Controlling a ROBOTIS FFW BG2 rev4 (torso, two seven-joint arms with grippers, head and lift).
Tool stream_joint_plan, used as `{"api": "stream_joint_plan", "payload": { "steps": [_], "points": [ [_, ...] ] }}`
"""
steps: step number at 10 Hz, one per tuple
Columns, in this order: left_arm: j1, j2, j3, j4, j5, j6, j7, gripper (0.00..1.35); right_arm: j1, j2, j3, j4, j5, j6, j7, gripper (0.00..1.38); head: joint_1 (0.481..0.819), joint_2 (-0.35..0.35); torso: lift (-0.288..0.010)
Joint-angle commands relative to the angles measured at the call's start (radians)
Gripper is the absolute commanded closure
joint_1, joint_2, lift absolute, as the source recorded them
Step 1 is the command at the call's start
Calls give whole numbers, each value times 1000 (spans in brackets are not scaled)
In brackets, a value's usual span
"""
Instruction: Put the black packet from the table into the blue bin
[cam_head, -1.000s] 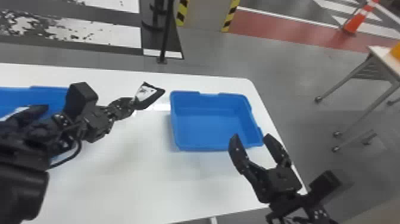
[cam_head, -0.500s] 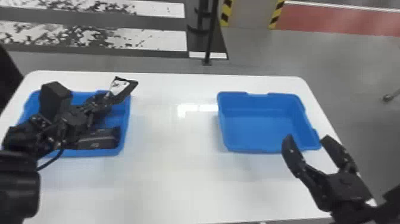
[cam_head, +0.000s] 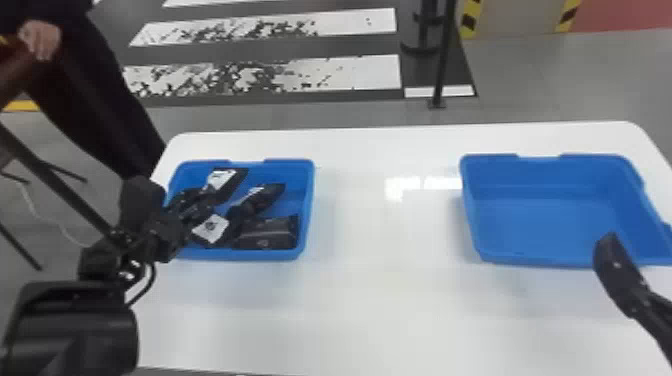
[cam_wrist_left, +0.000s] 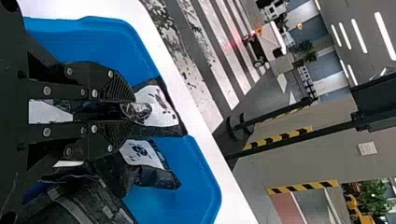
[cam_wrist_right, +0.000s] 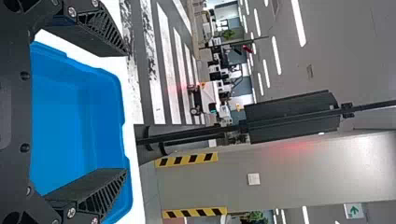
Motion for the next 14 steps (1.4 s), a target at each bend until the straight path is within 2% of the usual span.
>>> {"api": "stream_joint_plan", "payload": {
  "steps": [1, 2, 4, 6, 7, 8, 10, 12, 14],
  "points": [
    [4, -3, -6, 0, 30, 5, 0, 159, 1, 1, 0, 0, 0, 0, 0, 133, 695, 152, -110],
    [6, -9, -6, 0, 50, -26, 0, 73, 1, 1, 0, 0, 0, 0, 0, 133, 695, 151, -110],
    [73, -26, 8, -81, 147, -56, 8, 168, 1, 1, 0, 0, 0, 0, 0, 133, 695, 134, -110],
    [242, -78, 56, -250, 257, -76, 60, 170, 1, 1, -2, 0, -4, 0, 0, 133, 695, 128, -110],
    [328, -104, 62, -309, 333, -120, 109, 170, 1, 1, -2, -2, -4, -2, 0, 133, 695, 137, -110],
    [382, -118, 50, -309, 407, -176, 152, 170, 1, 1, -2, -2, -4, 0, 0, 133, 695, 141, -110],
    [480, -122, 30, -344, 492, -262, 205, 171, 1, 1, -2, -5, -4, -2, 0, 133, 695, 140, -110],
    [608, -122, -32, -437, 612, -336, 339, 171, 3, 1, -2, -5, -6, -2, 0, 133, 695, 137, -110],
    [689, -122, -65, -486, 676, -404, 431, 171, 11, 1, -2, -7, -8, -2, 0, 133, 695, 128, -110]
  ]
}}
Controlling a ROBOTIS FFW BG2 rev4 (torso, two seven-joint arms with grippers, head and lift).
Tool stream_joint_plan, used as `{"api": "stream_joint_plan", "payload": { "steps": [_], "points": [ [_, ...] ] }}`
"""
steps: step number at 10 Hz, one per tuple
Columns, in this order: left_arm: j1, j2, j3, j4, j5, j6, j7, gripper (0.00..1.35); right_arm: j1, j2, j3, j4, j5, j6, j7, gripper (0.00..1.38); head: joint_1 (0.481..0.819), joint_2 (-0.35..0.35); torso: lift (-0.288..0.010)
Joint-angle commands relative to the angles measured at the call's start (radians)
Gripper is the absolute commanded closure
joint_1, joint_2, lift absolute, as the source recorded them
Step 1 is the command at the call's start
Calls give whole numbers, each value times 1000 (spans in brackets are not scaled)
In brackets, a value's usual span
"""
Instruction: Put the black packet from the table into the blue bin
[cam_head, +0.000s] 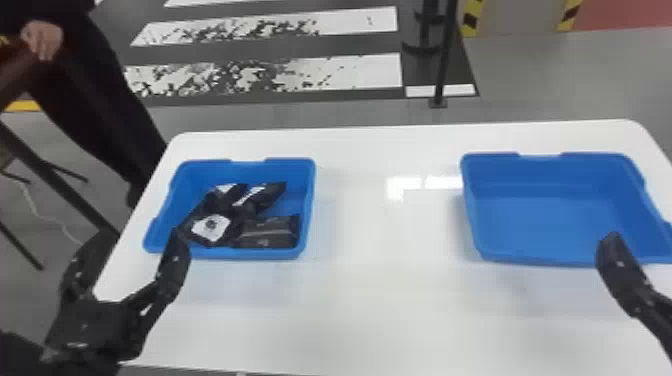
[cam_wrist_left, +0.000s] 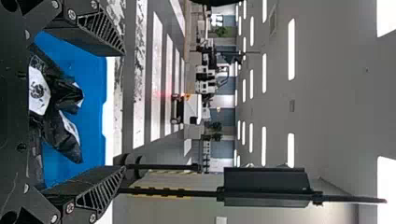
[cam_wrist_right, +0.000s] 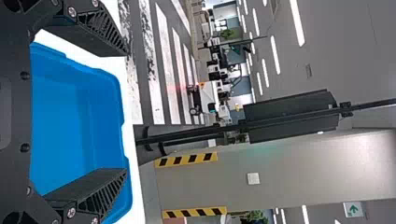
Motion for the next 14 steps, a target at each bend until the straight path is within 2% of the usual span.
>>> {"api": "stream_joint_plan", "payload": {
  "steps": [1, 6, 14],
  "points": [
    [31, 0, -15, -19, 37, -22, 19, 171, 8, 1, 0, -4, -2, 0, 0, 133, 695, 131, -110],
    [28, 29, -49, -19, 69, -32, 20, 171, 8, 1, 0, -4, -2, 0, 0, 133, 695, 118, -110],
    [28, 29, -57, -19, 79, -32, 25, 171, 12, 1, 0, -4, -4, 0, 0, 133, 695, 105, -110]
  ]
}}
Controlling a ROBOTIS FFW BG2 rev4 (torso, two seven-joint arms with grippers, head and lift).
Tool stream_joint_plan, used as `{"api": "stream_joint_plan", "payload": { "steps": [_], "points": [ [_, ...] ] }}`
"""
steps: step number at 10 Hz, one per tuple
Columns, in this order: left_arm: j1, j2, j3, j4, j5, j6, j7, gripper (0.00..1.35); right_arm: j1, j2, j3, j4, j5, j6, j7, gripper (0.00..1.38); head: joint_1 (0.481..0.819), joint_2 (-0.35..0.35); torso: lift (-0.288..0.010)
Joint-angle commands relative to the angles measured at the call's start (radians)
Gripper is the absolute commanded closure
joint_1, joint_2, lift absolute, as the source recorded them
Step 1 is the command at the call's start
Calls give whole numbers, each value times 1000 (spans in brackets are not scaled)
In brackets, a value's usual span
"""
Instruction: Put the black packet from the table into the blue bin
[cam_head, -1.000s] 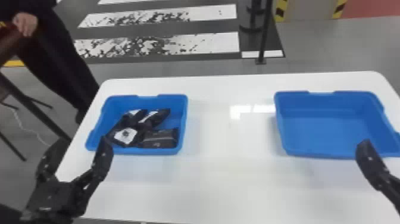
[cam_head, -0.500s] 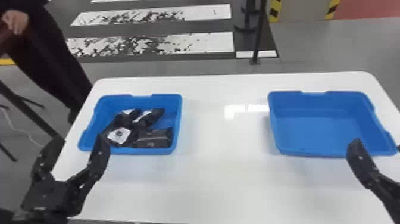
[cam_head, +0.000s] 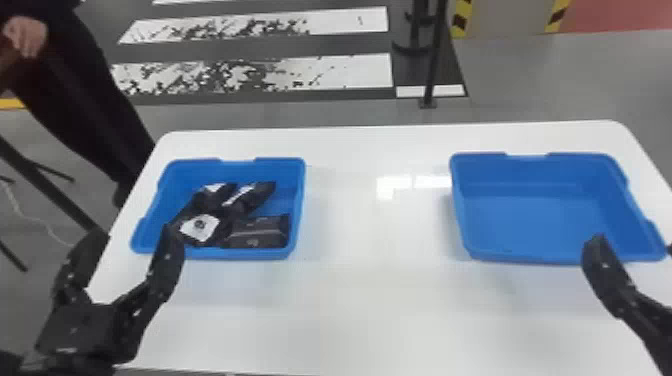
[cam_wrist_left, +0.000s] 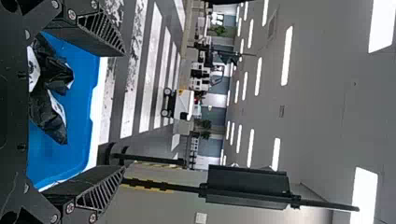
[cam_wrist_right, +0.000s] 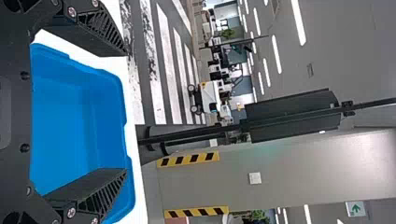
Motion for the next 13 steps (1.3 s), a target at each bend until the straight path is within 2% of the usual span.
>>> {"api": "stream_joint_plan", "payload": {
  "steps": [1, 13],
  "points": [
    [0, 0, 1, 0, 2, 1, 0, 171, 0, 1, 0, 0, -2, 0, 0, 133, 695, 104, -110],
    [2, 6, -9, 0, 18, 11, 0, 171, 3, 1, 0, 0, -4, 0, 0, 133, 695, 99, -110]
  ]
}}
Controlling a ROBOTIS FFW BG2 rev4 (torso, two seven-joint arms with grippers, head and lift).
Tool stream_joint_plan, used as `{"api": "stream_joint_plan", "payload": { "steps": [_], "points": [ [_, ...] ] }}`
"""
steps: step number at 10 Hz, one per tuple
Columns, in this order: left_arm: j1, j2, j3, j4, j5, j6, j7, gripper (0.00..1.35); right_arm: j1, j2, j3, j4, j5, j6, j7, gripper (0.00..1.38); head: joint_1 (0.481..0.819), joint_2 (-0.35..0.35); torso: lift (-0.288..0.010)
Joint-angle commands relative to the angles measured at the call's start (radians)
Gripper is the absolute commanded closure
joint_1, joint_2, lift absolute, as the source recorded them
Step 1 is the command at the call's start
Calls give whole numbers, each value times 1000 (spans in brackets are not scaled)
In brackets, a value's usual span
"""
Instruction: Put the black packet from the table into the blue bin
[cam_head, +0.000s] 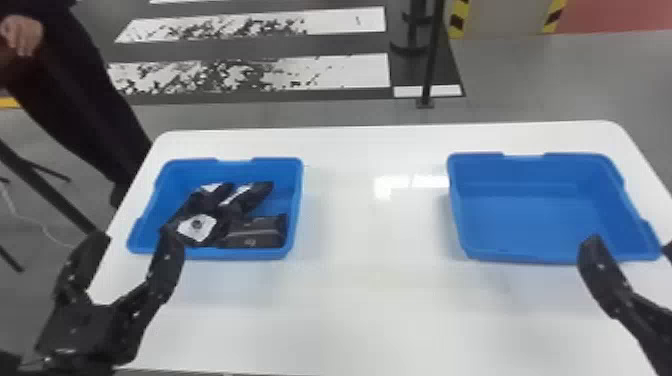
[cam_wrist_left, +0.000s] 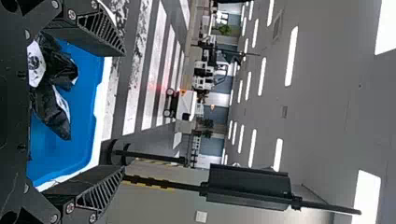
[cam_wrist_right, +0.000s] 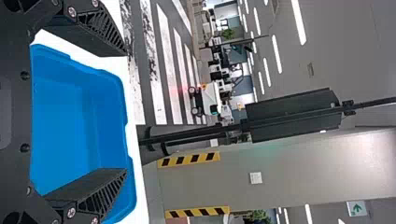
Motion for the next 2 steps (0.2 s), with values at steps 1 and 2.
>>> {"api": "stream_joint_plan", "payload": {
  "steps": [1, 2],
  "points": [
    [0, 2, 0, 0, 0, -1, 0, 171, 0, 1, 0, 0, 0, 0, 0, 133, 695, 98, -110],
    [-2, 2, 0, 0, 0, -4, 0, 171, 0, 1, 0, 0, 0, 0, 0, 133, 695, 98, -110]
  ]
}}
